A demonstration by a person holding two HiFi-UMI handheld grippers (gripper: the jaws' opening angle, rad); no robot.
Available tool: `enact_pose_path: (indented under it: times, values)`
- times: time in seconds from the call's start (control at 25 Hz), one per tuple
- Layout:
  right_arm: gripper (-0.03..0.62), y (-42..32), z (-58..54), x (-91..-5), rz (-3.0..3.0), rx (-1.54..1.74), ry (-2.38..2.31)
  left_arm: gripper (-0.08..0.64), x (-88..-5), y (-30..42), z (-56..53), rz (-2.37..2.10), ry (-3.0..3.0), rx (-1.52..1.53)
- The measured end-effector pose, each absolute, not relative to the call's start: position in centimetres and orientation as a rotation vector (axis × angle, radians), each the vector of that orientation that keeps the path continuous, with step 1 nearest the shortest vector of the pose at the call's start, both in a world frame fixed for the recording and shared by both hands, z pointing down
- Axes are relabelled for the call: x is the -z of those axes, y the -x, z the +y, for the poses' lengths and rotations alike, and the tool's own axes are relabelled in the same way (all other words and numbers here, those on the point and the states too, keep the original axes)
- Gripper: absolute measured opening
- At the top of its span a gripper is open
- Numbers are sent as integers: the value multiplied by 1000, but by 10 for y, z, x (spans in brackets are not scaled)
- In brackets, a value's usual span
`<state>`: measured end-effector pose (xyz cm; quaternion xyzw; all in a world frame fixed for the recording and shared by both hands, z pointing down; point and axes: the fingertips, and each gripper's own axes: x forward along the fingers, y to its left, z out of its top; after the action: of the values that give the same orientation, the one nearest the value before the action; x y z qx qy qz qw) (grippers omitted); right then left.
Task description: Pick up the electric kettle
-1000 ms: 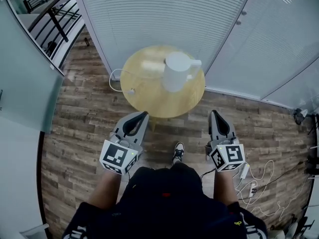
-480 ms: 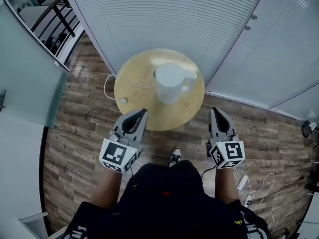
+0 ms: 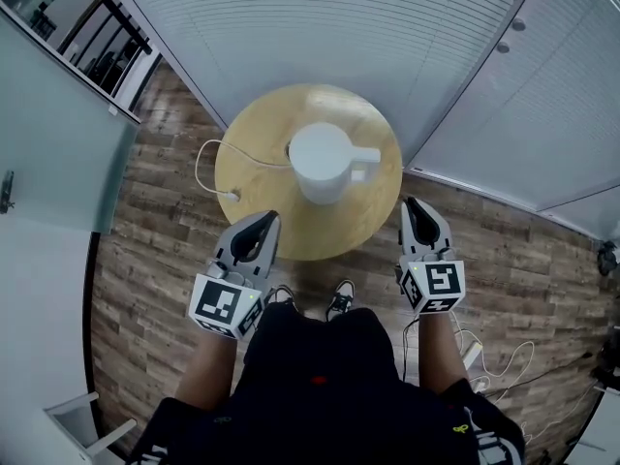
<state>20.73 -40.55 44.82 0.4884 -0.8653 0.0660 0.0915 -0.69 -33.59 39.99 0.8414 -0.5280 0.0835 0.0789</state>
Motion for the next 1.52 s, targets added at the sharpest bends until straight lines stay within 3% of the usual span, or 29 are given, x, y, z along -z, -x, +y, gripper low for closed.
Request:
enact_pose_path:
  times: [0.2,0.32,0.72,1.52]
  values:
    - [33,-195,-444,-475,-2485,-183,-1468,23,-414,19,-368,-1544,-2507,-248]
    - [122,-183,-462,-493,-2441,-208,-1482,23,-422,32,-383,-1511,-2509,-259]
    - [178,-149,-514,-569,-2304,-218,-1531,23,-458,83,-401,-1497,-2424,-316]
    - [186,-136,-582,-634,-2273,-217,-1626,23,-487,118,-389,-1556,-2312,-397]
